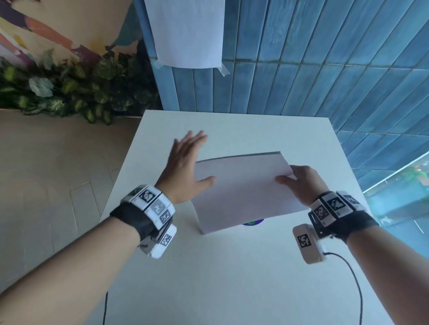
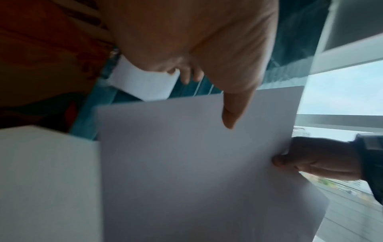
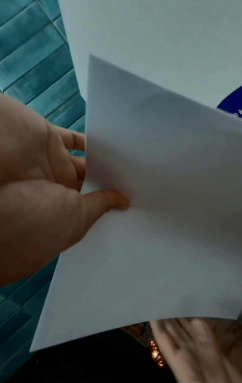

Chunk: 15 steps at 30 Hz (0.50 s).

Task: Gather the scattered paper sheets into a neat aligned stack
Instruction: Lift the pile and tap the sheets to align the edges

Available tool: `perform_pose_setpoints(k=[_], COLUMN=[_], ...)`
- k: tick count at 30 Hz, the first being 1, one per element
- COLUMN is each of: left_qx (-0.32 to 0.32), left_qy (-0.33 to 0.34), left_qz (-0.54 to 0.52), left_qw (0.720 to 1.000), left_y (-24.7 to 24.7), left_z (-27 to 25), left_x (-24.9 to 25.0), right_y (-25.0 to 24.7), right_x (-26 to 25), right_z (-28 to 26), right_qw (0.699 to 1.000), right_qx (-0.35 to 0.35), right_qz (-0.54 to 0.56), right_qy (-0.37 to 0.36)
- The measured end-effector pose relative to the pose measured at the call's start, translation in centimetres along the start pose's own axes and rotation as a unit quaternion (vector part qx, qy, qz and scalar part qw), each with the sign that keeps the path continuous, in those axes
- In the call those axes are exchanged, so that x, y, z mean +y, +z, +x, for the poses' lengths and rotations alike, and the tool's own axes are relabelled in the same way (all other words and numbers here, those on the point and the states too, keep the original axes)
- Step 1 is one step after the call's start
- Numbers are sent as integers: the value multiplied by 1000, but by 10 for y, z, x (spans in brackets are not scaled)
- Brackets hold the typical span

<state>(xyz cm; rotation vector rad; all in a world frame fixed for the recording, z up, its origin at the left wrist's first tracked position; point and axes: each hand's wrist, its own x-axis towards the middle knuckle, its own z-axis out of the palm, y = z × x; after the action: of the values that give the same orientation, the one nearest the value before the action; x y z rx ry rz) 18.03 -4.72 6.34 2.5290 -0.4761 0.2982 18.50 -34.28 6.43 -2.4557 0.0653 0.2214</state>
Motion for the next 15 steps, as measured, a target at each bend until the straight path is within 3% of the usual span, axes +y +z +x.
perform_pose_setpoints(k=[3, 5, 10, 15], left_qx=[-115, -141, -44, 32], left_qy=[-12, -45, -55, -110], left_qz=[-41, -105, -149, -288], left_qw=[992, 983, 986, 951], left_y=[-1, 3, 12, 10], left_z=[20, 24, 10, 4], left_x=[21, 26, 24, 22], right_y=[-8, -12, -25, -39], right_x=[-10, -16, -30, -31], right_z=[-1, -2, -14, -27], right_qw=[999, 998, 995, 974], right_qx=[-15, -19, 13, 203], right_qz=[-35, -53, -77, -31], right_qy=[-20, -31, -68, -92])
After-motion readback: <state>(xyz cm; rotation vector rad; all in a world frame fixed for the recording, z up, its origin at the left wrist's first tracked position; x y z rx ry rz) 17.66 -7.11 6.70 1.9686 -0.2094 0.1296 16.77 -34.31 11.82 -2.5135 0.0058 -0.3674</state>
